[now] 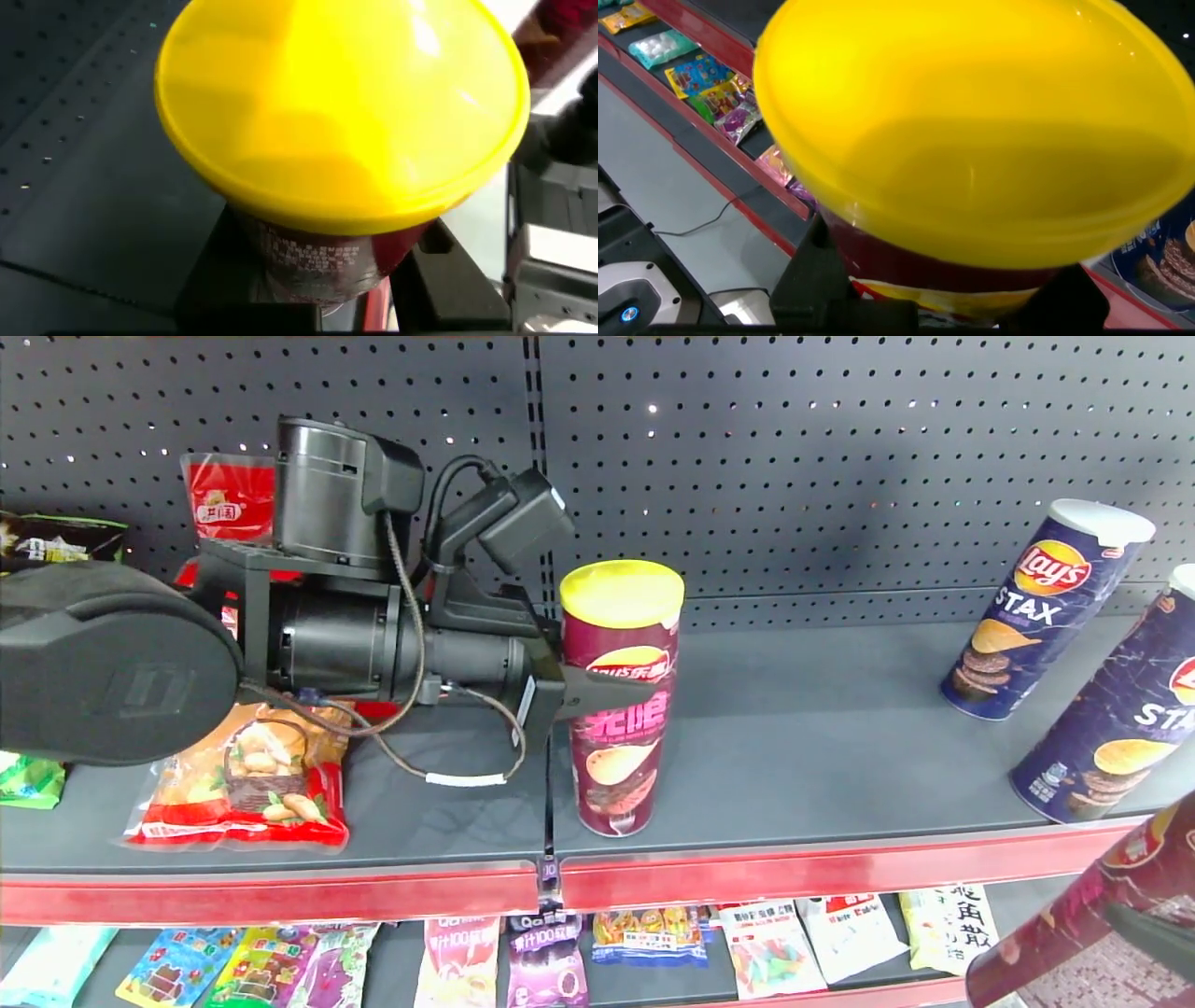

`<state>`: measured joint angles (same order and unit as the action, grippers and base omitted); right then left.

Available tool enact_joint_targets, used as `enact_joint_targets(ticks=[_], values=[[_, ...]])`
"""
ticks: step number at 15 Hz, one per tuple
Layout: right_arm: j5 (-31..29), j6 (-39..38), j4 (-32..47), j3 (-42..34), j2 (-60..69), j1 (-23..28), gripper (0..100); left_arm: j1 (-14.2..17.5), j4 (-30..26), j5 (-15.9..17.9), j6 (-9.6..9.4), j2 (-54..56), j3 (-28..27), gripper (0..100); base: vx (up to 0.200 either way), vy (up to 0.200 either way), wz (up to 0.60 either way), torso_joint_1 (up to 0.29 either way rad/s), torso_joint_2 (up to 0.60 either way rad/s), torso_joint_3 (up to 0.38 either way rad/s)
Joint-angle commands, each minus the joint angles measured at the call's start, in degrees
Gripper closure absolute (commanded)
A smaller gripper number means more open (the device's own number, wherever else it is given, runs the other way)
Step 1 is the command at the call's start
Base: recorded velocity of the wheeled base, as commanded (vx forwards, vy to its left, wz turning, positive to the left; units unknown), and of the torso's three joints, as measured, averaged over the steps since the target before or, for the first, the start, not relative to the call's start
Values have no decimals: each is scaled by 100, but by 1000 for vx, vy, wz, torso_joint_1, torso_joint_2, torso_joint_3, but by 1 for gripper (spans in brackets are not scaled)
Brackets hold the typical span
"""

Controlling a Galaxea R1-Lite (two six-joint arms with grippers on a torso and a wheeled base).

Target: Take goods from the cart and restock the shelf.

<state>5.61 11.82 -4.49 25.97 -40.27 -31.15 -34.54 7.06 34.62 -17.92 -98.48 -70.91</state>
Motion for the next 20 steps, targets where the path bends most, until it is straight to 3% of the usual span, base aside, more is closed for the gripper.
enact_joint_targets(ticks=[1,9,11,17,18,20], values=[[2,4,0,5,-8,-5,100,-53,6,124,-10,171,148,100,0,0,0,0,0,0],[-7,4,0,-13,-8,3,100,-115,6,308,-19,144,324,100,0,0,0,0,0,0],[-7,4,0,-13,-8,3,100,-106,15,300,-133,100,385,100,0,0,0,0,0,0],[-7,4,0,5,-60,3,100,-71,24,405,-238,4,394,100,0,0,0,0,0,0],[2,4,-8,23,-87,-5,100,-71,24,396,-300,-14,385,0,0,0,0,0,0,0],[2,4,-26,75,-192,-5,100,-71,24,379,-300,-14,394,0,0,0,0,0,0,0]])
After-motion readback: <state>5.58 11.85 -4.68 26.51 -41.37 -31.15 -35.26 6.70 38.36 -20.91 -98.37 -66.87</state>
